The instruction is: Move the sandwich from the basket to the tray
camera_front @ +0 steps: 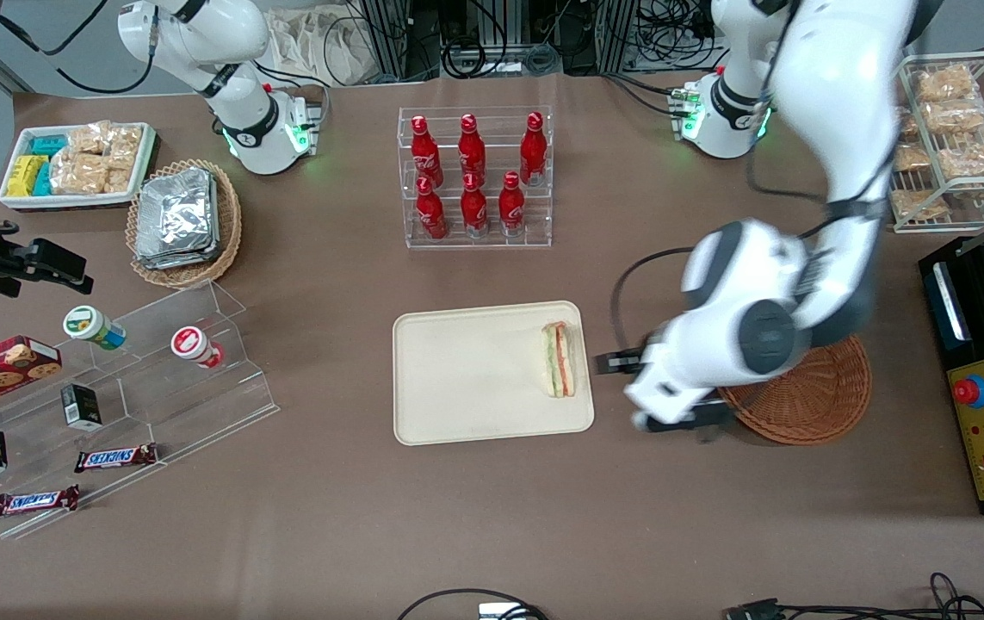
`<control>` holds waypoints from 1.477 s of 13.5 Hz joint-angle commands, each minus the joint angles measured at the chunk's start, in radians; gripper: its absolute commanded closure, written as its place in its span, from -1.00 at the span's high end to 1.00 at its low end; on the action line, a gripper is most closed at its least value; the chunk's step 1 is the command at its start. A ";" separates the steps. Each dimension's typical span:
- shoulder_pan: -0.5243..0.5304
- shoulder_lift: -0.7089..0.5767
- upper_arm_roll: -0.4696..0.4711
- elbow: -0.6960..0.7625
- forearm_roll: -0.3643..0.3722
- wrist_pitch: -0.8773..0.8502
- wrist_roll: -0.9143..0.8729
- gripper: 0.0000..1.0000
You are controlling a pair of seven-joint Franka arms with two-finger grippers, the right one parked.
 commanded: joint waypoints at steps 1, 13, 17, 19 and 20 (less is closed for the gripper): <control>0.079 -0.141 -0.007 -0.036 0.003 -0.123 0.006 1.00; 0.280 -0.341 -0.007 -0.041 0.196 -0.305 0.345 1.00; 0.280 -0.379 -0.006 -0.108 0.198 -0.293 0.345 1.00; 0.280 -0.431 -0.007 -0.194 0.200 -0.242 0.345 1.00; 0.280 -0.468 -0.007 -0.252 0.200 -0.199 0.347 1.00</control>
